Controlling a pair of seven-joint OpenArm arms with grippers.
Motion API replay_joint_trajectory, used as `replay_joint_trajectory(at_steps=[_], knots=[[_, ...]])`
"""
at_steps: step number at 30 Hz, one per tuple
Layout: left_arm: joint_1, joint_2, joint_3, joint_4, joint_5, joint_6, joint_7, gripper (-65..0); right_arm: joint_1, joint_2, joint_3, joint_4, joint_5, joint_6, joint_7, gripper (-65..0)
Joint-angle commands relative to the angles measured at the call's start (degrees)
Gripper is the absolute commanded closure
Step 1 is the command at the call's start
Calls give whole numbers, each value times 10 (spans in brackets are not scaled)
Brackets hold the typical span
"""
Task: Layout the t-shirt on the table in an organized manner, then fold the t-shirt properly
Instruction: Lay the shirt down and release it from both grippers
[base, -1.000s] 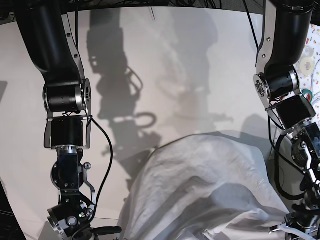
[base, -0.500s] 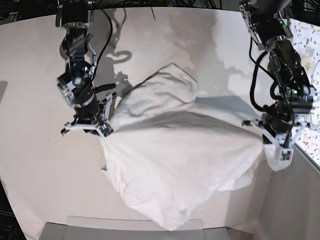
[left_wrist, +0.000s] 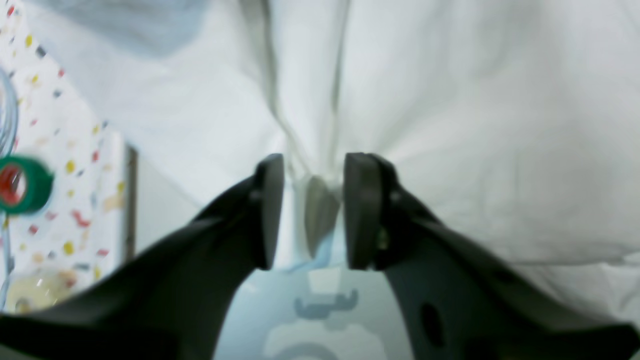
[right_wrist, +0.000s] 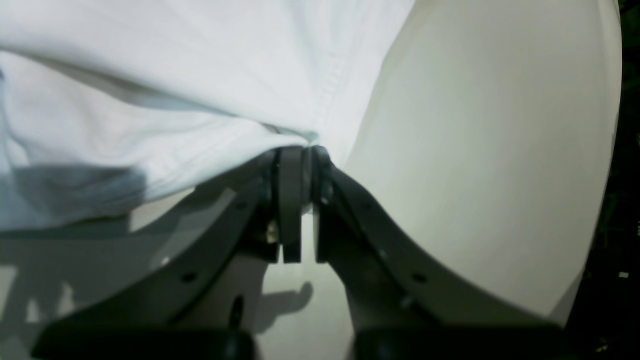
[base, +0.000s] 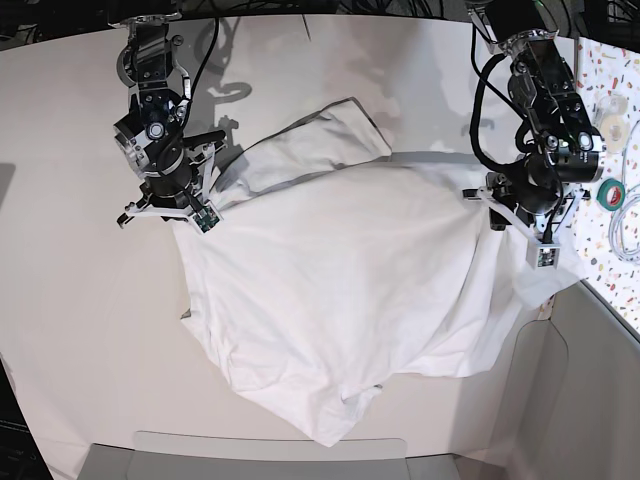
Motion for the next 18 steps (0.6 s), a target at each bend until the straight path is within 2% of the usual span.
replay_joint_trajectory(at_steps=[1, 3, 5, 8, 11, 13, 16, 18], knots=[[-8, -6, -2, 10, 0, 1, -2, -238, 11, 5, 2, 15, -2, -8, 7, -7], [-10, -7, -2, 11, 0, 1, -2, -230, 17, 6, 2, 15, -2, -8, 6, -8], [-10, -7, -3, 11, 0, 1, -2, -228, 22, 6, 2, 15, 0, -8, -22, -40], [-10, -8, -3, 11, 0, 1, -2, -228, 37, 6, -3, 28, 2, -8, -56, -187], [-10, -8, -3, 11, 0, 1, -2, -228, 38, 6, 0, 53, 2, -5, -56, -341], [-12, -8, -3, 12, 0, 1, -2, -228, 48, 6, 1, 69, 2, -5, -54, -409], [-13, -8, -7, 12, 0, 1, -2, -227, 69, 5, 9, 93, 2, -5, -54, -443], [-13, -6, -23, 12, 0, 0, -2, -227, 79, -11, 28, 112, 6, -5, -54, -443]])
